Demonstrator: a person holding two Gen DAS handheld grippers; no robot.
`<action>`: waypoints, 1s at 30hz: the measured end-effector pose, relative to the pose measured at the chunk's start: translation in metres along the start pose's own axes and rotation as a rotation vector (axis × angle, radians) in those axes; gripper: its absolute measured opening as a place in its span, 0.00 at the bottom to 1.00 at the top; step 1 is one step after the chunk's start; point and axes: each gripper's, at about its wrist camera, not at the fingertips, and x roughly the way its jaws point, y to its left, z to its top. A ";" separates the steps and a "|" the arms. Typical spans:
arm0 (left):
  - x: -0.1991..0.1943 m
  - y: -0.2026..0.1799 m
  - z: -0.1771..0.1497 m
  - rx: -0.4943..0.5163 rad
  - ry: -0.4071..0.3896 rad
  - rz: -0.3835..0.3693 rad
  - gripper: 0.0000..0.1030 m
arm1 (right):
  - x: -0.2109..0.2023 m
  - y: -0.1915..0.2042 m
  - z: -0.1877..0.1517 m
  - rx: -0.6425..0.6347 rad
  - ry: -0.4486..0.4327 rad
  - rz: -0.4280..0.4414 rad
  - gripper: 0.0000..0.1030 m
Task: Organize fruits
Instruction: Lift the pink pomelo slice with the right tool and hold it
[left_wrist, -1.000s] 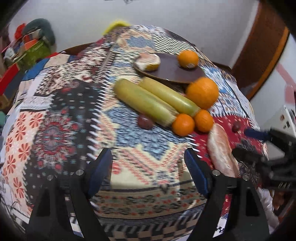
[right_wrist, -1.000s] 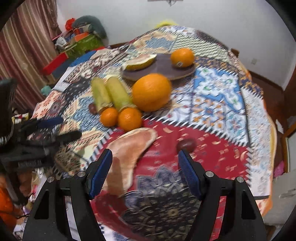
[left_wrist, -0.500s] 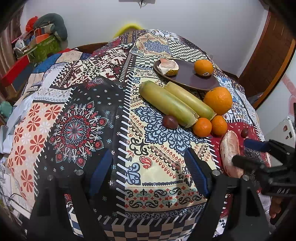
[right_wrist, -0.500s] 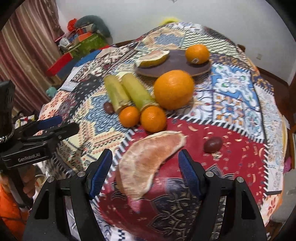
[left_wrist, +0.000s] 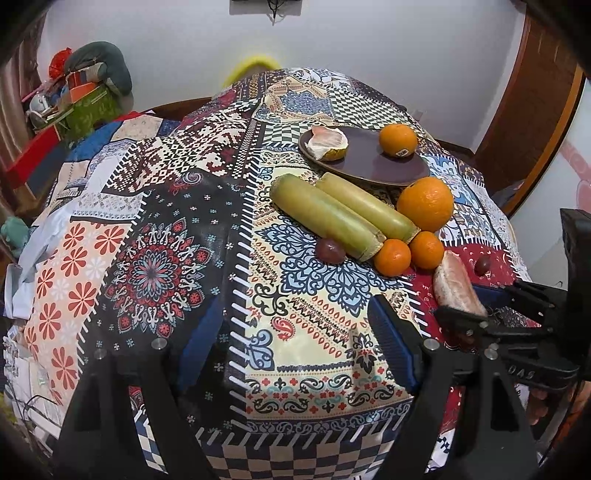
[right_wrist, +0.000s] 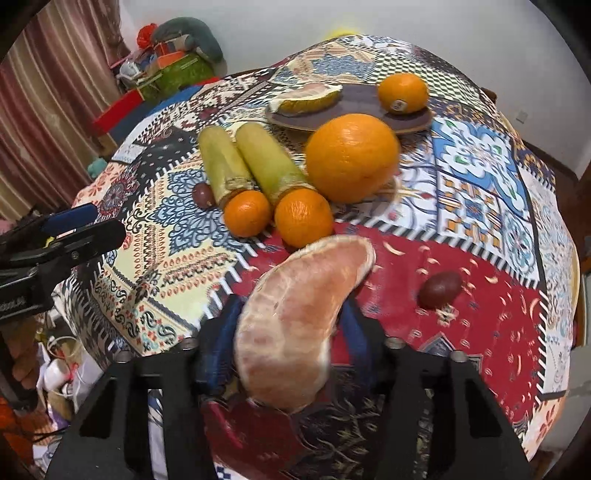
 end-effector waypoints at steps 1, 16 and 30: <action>0.001 -0.001 0.001 0.001 0.002 0.000 0.79 | -0.002 -0.002 -0.001 0.005 -0.004 0.008 0.42; 0.032 -0.028 0.032 0.069 0.033 -0.008 0.79 | -0.044 -0.023 0.020 0.048 -0.150 0.000 0.41; 0.074 -0.026 0.049 0.053 0.083 -0.028 0.85 | -0.035 -0.037 0.027 0.063 -0.137 0.023 0.41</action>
